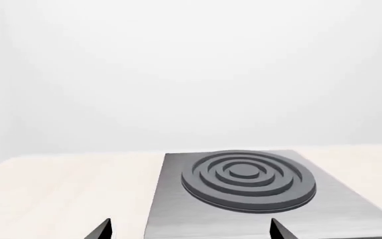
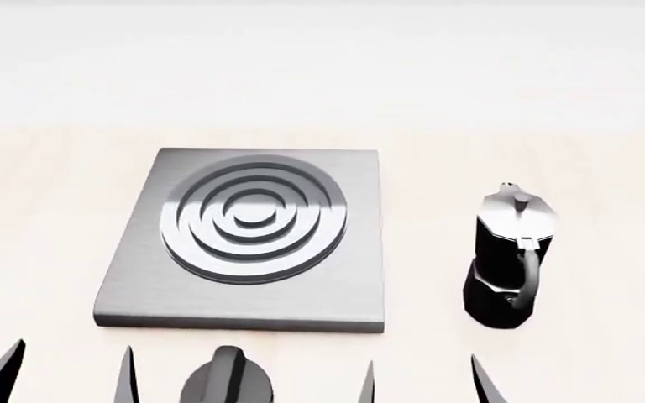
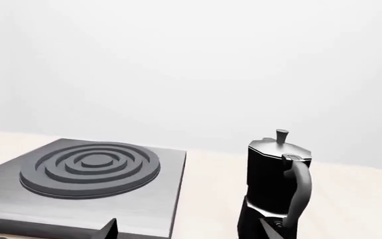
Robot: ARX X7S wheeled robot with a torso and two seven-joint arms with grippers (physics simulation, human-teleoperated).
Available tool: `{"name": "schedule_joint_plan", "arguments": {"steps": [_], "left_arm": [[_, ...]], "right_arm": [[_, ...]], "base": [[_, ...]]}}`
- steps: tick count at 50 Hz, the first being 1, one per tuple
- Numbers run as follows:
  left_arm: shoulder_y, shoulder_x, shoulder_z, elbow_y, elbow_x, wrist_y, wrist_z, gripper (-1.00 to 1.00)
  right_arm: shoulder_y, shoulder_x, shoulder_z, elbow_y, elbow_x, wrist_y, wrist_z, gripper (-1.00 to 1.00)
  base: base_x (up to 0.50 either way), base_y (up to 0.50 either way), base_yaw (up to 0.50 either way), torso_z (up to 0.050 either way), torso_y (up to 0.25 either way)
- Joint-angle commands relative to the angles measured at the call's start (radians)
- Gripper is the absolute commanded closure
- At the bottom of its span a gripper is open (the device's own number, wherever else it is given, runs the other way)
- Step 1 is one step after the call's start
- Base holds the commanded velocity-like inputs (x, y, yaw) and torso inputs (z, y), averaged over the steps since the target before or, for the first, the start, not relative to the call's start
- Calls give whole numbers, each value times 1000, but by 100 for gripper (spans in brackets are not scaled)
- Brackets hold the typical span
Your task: Put the moka pot on the stove.
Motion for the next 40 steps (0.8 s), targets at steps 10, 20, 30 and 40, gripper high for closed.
{"name": "schedule_joint_plan", "arguments": {"steps": [10,20,30,40], "left_arm": [[2,8,-16,2,-20,-15,16,-100],[2,4,-12,0,-23,-13,11,-100],[-1,2,-6,-6,-25,-10,6,-100],[-3,-4,-1,1,-31,-14,1,-100]], "right_arm": [[0,-7,10,16,11,-8,-6,-100],[6,-3,1,24,14,-10,-3,-100],[8,2,-3,31,22,-18,0,-100],[14,6,-12,29,24,-11,4,-100]], "base": [[0,124,0,0,0],[0,123,0,0,0],[0,124,0,0,0],[0,123,0,0,0]]}}
